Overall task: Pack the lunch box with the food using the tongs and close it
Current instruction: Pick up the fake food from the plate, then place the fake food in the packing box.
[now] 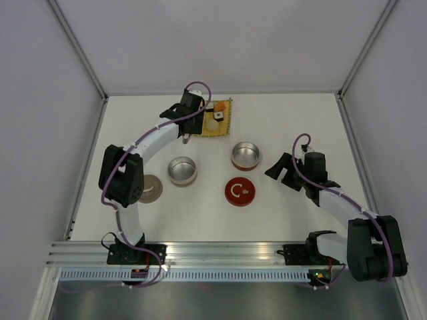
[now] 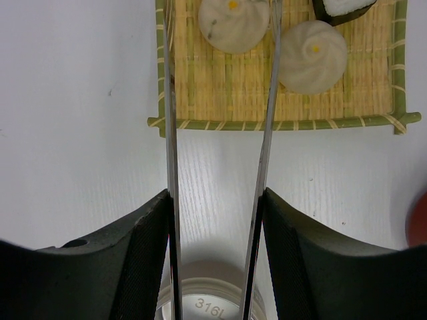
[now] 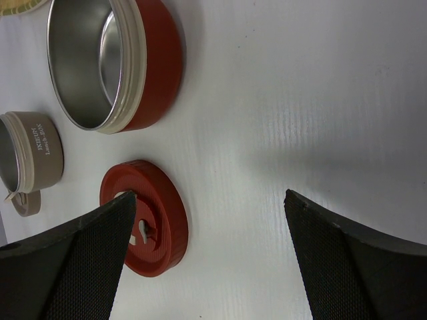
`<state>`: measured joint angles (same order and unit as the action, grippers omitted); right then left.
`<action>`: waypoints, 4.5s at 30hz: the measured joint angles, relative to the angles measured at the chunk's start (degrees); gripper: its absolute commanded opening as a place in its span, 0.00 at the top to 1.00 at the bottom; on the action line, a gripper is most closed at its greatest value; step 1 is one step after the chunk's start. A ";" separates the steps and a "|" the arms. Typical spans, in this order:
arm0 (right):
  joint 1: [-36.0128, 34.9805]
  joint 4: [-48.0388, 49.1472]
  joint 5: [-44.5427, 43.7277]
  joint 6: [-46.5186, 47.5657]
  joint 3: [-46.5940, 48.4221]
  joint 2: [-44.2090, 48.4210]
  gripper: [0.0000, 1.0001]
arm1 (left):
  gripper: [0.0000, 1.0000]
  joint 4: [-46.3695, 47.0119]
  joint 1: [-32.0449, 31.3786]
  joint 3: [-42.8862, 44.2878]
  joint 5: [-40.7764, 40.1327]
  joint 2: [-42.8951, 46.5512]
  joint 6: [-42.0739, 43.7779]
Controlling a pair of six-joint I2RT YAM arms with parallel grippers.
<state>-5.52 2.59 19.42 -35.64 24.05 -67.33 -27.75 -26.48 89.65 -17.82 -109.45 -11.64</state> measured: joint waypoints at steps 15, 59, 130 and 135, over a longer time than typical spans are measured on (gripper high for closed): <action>0.00 0.76 0.17 0.39 1.29 -1.99 0.02 | 0.43 -0.74 0.00 3.28 0.33 -5.42 0.85; 12.04 -20.17 -11.91 -3.37 -0.15 24.63 0.02 | 0.67 -3.80 -29.49 -11.43 -0.09 25.24 -0.15; 12.13 -24.76 -8.70 -0.79 -1.64 28.74 0.02 | 0.45 -0.87 -26.18 -12.26 5.95 15.65 -1.18; 12.13 -24.79 -8.70 -0.76 -1.75 28.74 0.02 | 0.45 -0.92 -26.18 -12.26 5.88 13.99 -1.18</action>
<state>6.61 -22.20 10.72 -36.40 22.31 -38.59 -28.67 -52.66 77.38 -11.94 -95.46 -12.82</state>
